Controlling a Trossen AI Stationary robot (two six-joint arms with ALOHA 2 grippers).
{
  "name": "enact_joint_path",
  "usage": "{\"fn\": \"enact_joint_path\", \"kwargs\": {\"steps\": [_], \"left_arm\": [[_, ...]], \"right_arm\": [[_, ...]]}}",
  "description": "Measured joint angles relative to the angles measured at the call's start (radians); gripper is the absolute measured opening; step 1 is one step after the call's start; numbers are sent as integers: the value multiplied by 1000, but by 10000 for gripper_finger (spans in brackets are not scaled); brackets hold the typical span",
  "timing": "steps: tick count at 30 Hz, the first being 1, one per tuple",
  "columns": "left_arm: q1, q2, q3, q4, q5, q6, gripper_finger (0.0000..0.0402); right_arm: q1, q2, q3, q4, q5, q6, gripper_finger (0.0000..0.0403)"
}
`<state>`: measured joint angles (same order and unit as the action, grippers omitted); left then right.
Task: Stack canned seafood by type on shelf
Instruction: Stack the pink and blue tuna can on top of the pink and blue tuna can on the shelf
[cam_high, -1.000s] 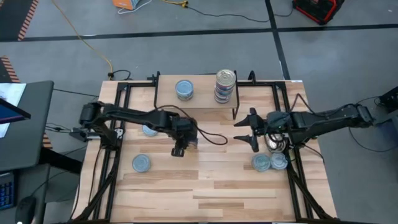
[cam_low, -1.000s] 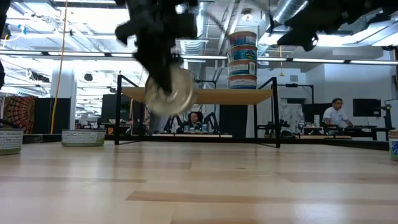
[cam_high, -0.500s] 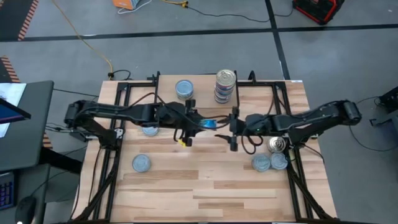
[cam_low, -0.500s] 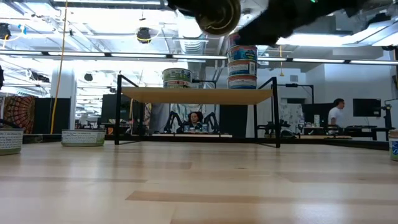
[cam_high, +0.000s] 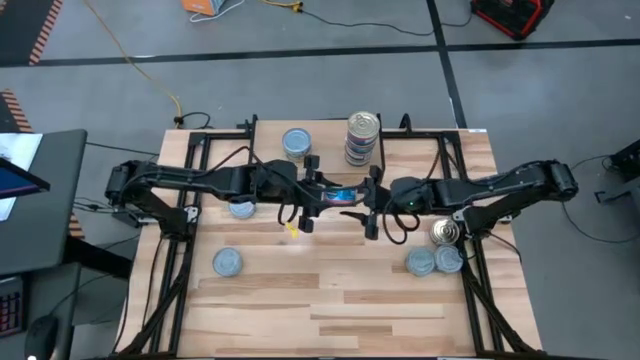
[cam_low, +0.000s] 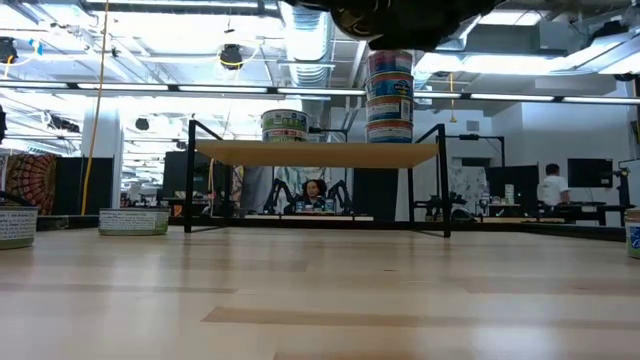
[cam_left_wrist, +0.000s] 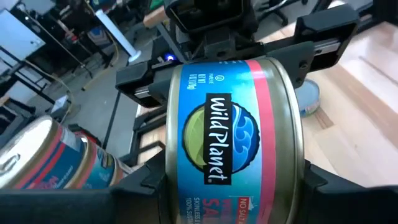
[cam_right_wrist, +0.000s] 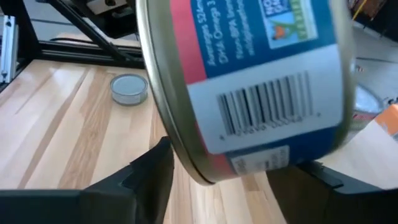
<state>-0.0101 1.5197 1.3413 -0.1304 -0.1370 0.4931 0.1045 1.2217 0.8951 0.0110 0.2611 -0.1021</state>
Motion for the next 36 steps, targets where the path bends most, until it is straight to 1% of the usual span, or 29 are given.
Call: {"fn": "enact_joint_path", "kwargs": {"steps": [6, 9, 12, 19, 22, 24, 28, 36], "left_arm": [[0, 1, 0, 0, 21, -27, 177], [0, -6, -2, 4, 17, -26, 177], [0, -11, -4, 16, 17, -26, 178], [0, -25, -6, 21, 33, -21, 178], [-3, -37, -6, 13, 44, -28, 178], [-4, -48, -6, 13, 47, -31, 178], [-6, -76, -5, 10, 62, -50, 178], [-6, -69, -5, -1, 88, -64, 178]], "right_arm": [[0, -17, 2, -23, 3, -15, 216], [0, -8, 5, -31, 2, -14, 210], [0, -7, 7, -49, 3, 4, 226], [7, -15, 9, -78, 3, 22, 298], [11, -21, 9, -84, 4, 22, 323], [15, -34, 9, -104, 29, 22, 334], [33, -44, 6, -121, 109, 7, 340], [75, -45, 6, -3, 112, -115, 334]]}}
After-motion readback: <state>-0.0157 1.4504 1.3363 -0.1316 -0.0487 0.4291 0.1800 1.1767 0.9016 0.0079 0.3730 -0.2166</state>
